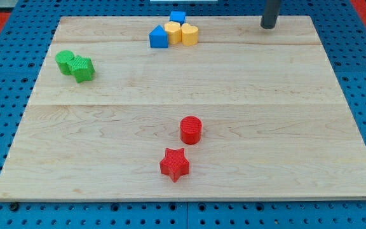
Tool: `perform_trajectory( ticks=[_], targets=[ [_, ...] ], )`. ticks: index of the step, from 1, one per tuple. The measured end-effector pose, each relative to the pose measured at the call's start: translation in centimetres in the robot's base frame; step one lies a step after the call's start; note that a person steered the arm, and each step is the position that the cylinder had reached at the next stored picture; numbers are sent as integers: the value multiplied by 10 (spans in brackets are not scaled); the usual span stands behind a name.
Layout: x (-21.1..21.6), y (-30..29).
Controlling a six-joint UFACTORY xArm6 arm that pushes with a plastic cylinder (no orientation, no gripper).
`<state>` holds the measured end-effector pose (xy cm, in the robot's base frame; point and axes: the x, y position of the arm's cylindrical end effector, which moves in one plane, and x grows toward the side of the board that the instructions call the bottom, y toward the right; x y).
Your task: Move the blue cube to the top left of the board
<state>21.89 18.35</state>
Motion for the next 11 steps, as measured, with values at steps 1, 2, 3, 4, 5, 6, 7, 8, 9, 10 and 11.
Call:
perform_trajectory(
  ticks=[1, 2, 3, 4, 5, 6, 7, 8, 9, 10, 11],
  targets=[
    [-15, 0],
    [-24, -6],
    [-27, -43],
    [-6, -99],
    [-6, -198],
    [-25, -187],
    [-26, -200],
    [-22, -282],
    [29, -329],
    [71, -358],
    [44, -384]
  ],
)
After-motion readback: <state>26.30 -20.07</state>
